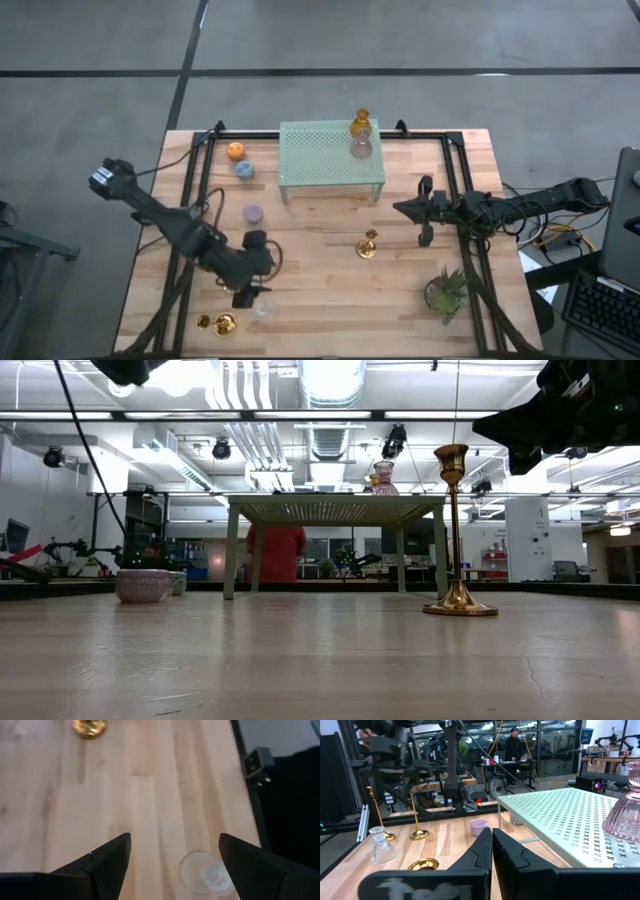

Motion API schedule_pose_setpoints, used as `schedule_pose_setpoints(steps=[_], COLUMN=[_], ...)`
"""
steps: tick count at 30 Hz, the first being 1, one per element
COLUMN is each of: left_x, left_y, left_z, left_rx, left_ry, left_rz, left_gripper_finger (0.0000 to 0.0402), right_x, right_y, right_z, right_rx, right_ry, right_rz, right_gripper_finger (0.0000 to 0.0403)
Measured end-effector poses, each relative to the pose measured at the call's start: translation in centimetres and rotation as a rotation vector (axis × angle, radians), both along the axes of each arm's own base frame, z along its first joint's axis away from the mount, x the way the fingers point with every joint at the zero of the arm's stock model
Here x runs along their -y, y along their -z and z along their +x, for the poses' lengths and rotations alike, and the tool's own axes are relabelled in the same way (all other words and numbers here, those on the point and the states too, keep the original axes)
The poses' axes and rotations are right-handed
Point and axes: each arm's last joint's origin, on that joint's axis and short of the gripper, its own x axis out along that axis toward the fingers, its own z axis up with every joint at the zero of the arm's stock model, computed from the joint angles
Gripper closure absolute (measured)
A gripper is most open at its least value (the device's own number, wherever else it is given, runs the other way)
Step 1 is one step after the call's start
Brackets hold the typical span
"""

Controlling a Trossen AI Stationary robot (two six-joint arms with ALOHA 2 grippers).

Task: Pick & Place candle stick holders
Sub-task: Put the transparent candle holder on the shelf

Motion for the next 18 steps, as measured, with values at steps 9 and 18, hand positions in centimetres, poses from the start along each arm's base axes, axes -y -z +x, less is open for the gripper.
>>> schedule_pose_setpoints(steps=[9, 18], left_x=[2.7, 4.1], left_y=[3.2, 5.2], left_z=[1.2, 1.5], left_rx=[-0.161, -0.227], left_ry=[0.006, -0.016], left_rz=[0.033, 0.043], left_gripper_finger=[0.0103, 0.0103], right_x=[0.0, 0.0], right_y=[0.0, 0.1], right_z=[0.0, 0.0], right_rx=[-0.001, -0.007], right_ry=[0.0, 0.0], right_rz=[0.0, -0.001], right_gripper_finger=[0.0394, 0.0394])
